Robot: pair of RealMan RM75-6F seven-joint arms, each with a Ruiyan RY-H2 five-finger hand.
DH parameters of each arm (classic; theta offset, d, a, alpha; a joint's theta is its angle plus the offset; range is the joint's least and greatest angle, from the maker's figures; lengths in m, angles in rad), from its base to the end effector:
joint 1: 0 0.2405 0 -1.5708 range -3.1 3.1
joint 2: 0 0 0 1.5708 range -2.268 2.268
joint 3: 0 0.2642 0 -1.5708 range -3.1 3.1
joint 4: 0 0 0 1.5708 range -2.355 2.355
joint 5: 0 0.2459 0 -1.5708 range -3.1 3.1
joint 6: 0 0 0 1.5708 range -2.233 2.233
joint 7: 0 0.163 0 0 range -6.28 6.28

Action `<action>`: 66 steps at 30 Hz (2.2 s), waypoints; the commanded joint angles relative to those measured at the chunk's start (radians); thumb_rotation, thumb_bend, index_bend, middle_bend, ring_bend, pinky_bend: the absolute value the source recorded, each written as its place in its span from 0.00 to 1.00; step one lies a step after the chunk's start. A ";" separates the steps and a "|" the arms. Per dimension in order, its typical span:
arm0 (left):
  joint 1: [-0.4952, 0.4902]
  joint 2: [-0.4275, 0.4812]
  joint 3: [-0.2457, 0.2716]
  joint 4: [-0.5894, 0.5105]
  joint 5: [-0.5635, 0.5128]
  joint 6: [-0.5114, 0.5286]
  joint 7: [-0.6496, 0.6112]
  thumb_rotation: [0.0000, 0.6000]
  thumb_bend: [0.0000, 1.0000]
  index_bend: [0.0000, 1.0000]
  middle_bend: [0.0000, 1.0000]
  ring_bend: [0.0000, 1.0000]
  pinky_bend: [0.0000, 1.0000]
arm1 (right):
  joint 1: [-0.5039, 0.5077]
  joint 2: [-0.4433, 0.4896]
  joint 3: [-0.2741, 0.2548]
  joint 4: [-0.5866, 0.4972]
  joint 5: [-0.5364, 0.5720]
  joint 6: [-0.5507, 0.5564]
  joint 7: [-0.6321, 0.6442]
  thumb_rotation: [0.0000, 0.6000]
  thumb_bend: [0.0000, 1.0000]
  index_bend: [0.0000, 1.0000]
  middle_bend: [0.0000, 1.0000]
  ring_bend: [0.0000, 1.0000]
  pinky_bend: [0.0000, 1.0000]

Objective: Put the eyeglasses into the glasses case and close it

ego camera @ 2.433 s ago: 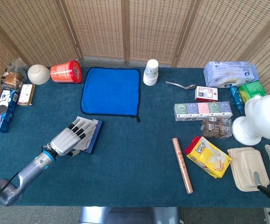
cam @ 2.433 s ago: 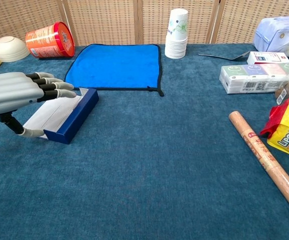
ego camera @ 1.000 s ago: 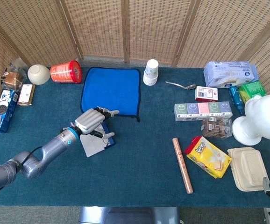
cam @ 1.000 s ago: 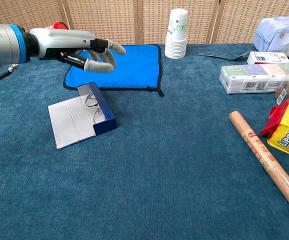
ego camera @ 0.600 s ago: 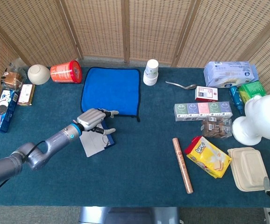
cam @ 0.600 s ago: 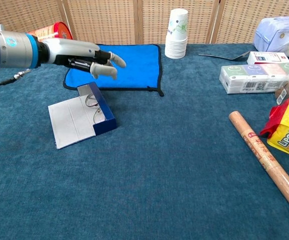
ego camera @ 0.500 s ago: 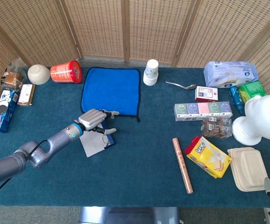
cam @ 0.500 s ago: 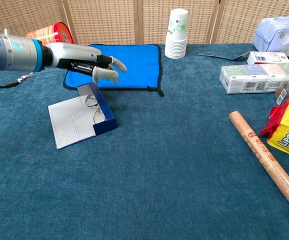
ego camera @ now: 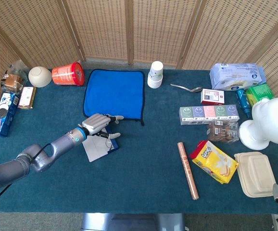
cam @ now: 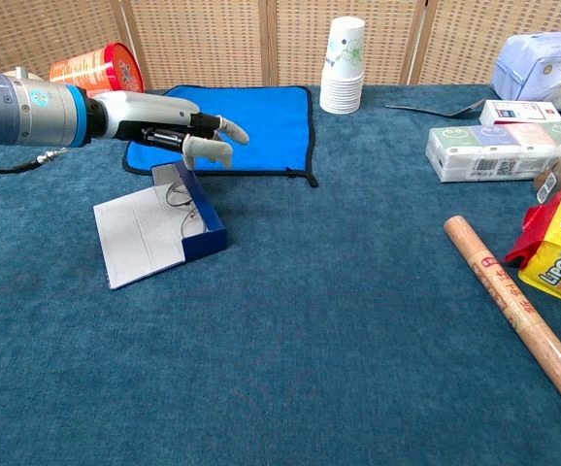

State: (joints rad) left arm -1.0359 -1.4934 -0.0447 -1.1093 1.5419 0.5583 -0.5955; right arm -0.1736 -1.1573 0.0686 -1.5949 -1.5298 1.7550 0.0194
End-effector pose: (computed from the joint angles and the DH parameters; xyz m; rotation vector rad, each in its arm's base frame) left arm -0.1483 0.4495 -0.0633 -2.1928 -1.2111 -0.8108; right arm -0.3507 -0.1157 0.1598 1.0970 -0.8370 0.9108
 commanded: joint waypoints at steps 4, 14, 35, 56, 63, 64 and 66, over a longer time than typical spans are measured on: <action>0.007 -0.002 0.003 0.015 0.006 0.045 -0.056 0.18 0.24 0.07 0.20 0.14 0.24 | 0.000 0.004 0.001 -0.004 0.001 -0.002 -0.003 1.00 0.41 0.00 0.07 0.09 0.28; -0.019 -0.042 0.017 0.070 0.014 0.034 -0.107 0.17 0.24 0.07 0.18 0.10 0.20 | -0.009 0.004 0.002 -0.006 0.009 0.004 -0.004 1.00 0.41 0.00 0.06 0.09 0.28; 0.082 0.154 0.160 -0.157 0.060 0.132 -0.081 0.17 0.24 0.06 0.19 0.12 0.31 | 0.008 -0.009 0.003 0.018 -0.012 -0.015 0.021 1.00 0.41 0.00 0.06 0.09 0.28; 0.241 0.339 0.218 -0.457 0.007 0.218 0.096 0.14 0.24 0.05 0.16 0.10 0.31 | 0.037 -0.027 0.000 0.059 -0.038 -0.035 0.065 1.00 0.41 0.00 0.06 0.09 0.28; 0.272 0.370 0.224 -0.472 -0.006 0.227 0.144 0.15 0.24 0.05 0.17 0.10 0.29 | 0.048 -0.031 0.000 0.066 -0.045 -0.045 0.072 1.00 0.41 0.00 0.06 0.09 0.28; 0.276 0.372 0.223 -0.473 -0.009 0.228 0.149 0.15 0.24 0.05 0.17 0.10 0.29 | 0.049 -0.032 -0.001 0.068 -0.045 -0.046 0.072 1.00 0.41 0.00 0.06 0.09 0.28; 0.285 0.375 0.225 -0.474 -0.011 0.230 0.160 0.15 0.24 0.05 0.17 0.09 0.28 | 0.050 -0.034 -0.001 0.069 -0.046 -0.047 0.073 1.00 0.41 0.00 0.06 0.09 0.28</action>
State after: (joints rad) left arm -0.7536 -1.1201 0.1795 -1.5823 1.5323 0.7872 -0.4385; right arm -0.1233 -1.1908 0.0676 -1.5259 -1.5757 1.7081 0.0925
